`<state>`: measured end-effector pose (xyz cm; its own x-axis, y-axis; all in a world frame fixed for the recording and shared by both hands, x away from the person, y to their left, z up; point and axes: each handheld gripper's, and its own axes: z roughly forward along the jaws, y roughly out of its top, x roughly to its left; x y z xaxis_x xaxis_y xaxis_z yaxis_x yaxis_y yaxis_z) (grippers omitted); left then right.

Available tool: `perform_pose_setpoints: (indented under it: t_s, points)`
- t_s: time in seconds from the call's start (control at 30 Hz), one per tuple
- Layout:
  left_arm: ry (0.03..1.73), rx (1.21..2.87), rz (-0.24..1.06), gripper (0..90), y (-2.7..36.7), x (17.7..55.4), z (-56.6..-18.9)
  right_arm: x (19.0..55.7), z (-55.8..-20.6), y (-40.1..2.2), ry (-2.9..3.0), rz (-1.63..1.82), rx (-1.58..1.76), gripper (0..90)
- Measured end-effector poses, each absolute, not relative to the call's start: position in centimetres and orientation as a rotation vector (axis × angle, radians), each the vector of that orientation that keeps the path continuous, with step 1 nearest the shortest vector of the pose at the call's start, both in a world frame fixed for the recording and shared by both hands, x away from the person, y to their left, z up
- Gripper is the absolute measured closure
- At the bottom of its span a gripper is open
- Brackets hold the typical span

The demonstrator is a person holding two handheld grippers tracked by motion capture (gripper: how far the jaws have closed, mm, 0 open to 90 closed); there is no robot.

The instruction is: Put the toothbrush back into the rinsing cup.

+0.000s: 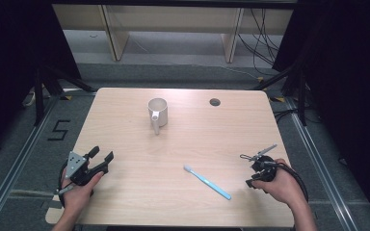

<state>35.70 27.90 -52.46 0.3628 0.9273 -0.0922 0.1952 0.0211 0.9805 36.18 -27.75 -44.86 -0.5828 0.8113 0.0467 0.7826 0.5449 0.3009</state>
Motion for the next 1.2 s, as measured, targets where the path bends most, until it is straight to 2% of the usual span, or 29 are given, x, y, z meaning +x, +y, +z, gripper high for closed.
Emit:
perform_pose_setpoints:
  t_s: [0.33,1.2]
  points:
    - [1.083,1.455,0.79,35.7,27.9,35.7,-52.5,36.3,-44.9,-27.0,2.822,0.278,1.321,63.9]
    - [1.084,1.451,0.784,35.6,27.8,35.7,-52.5,37.1,-44.6,-22.6,2.933,0.183,1.166,65.1]
